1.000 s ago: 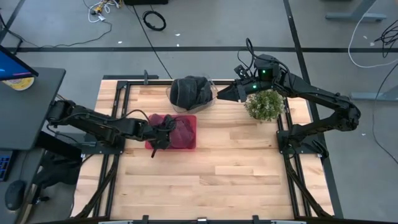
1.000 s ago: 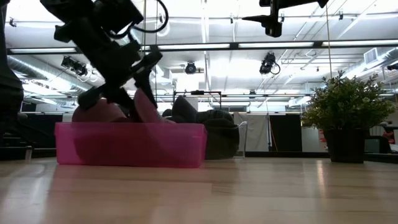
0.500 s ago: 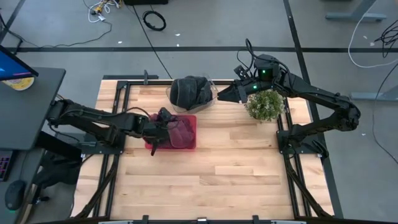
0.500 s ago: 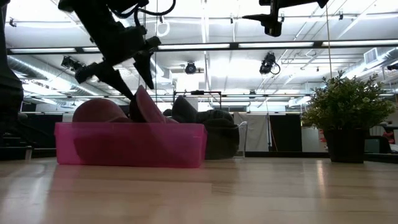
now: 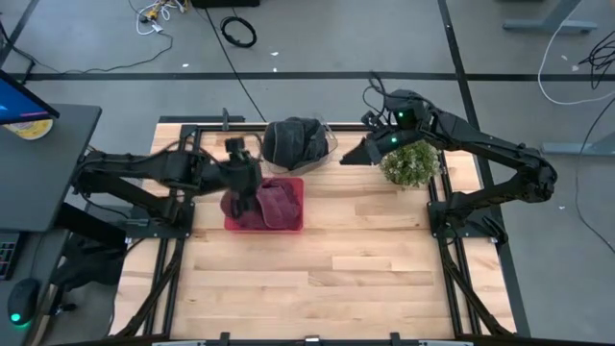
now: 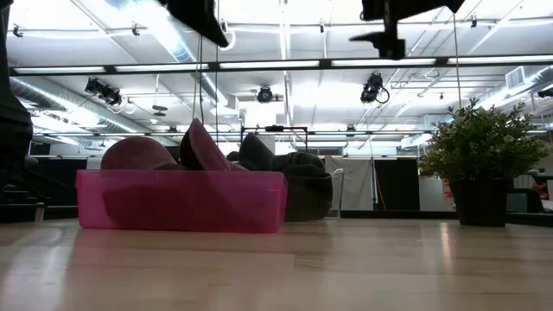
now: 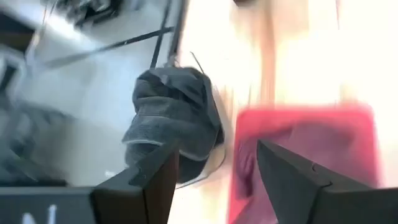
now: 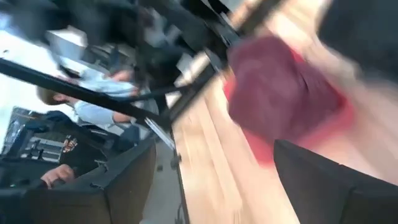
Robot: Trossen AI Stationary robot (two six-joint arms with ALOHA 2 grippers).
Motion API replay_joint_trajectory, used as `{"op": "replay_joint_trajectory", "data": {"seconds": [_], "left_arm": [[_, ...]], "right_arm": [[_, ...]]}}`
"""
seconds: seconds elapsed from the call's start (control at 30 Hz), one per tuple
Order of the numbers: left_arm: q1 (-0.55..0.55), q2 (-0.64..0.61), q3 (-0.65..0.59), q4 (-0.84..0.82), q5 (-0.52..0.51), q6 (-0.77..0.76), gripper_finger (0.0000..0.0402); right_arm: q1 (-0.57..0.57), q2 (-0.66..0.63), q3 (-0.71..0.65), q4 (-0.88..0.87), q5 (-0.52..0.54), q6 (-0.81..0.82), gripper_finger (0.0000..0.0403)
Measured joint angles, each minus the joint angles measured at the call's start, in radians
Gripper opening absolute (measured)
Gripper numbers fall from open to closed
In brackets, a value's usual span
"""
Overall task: Pick & Place hat
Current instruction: Return to Home Position
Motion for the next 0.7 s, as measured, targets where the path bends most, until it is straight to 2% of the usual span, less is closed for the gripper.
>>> {"op": "replay_joint_trajectory", "data": {"seconds": [0.13,0.27,0.4,0.57,0.63,0.7], "left_arm": [[0.015,0.000,0.050,-0.001,0.032,-0.190,0.0214],[0.013,0.001,0.055,0.005,0.086,-0.251,0.0209],[0.014,0.011,0.054,0.011,0.124,-0.251,0.0162],[0.014,0.010,0.054,0.049,0.162,-0.250,0.0032],[0.014,0.010,0.054,0.073,0.177,-0.250,0.0013],[0.013,0.010,0.054,0.099,0.178,-0.249,0.0010]], "right_arm": [[0.003,0.000,0.000,-0.137,-0.021,-0.020,0.0321],[0.032,0.000,0.000,-0.220,-0.025,-0.093,0.0289],[0.061,0.000,0.000,-0.271,-0.026,-0.157,0.0198],[0.087,0.000,0.000,-0.309,-0.025,-0.220,0.0033],[0.093,0.000,0.000,-0.326,-0.009,-0.238,0.0014],[0.098,0.000,0.000,-0.357,0.024,-0.252,0.0023]]}}
